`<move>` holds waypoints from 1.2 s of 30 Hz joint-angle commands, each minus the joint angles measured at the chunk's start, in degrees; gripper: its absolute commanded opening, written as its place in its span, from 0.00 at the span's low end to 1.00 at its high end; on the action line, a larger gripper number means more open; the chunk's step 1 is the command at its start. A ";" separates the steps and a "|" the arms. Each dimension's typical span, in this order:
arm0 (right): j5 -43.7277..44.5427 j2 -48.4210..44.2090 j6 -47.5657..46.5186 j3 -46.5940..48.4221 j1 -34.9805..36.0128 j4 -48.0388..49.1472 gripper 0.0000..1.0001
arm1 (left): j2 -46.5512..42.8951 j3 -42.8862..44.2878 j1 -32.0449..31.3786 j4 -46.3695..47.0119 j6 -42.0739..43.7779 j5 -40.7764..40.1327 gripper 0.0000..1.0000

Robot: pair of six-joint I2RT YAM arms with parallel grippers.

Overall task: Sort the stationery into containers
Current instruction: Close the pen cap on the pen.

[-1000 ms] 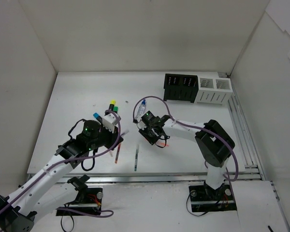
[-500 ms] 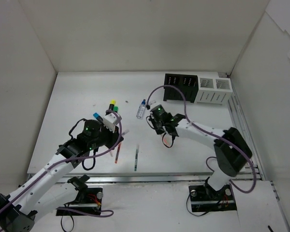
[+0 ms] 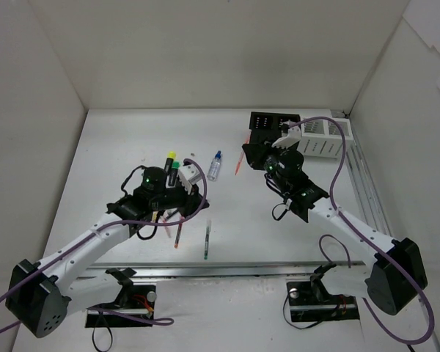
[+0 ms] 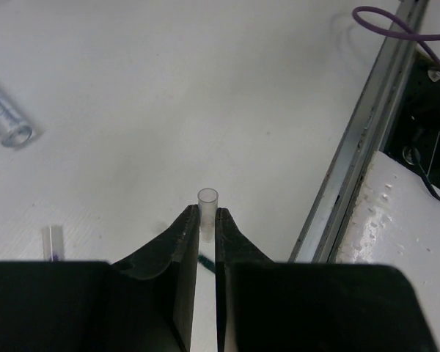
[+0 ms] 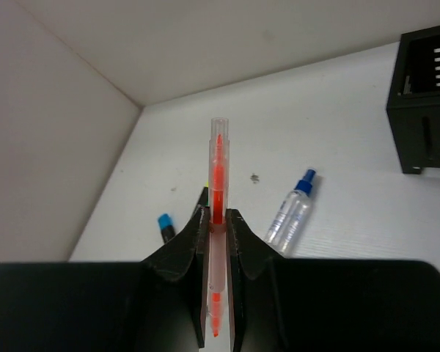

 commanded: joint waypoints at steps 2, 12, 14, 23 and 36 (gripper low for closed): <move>-4.05 0.73 9.99 -1.53 -0.15 18.92 0.00 | 3.75 5.93 0.69 9.47 3.70 12.56 0.03; -9.94 4.33 11.84 -3.39 0.12 30.03 0.00 | 11.58 11.99 1.21 9.04 2.20 13.72 0.03; -10.38 4.33 11.06 -3.39 0.20 30.29 0.00 | 12.72 13.14 1.91 9.04 1.94 14.16 0.02; -13.46 2.05 4.64 -4.97 0.29 30.29 0.00 | 16.59 16.21 4.82 8.51 1.06 16.79 0.03; -15.48 2.75 3.23 -4.71 0.21 30.29 0.00 | 18.00 18.15 5.34 8.16 0.80 17.15 0.03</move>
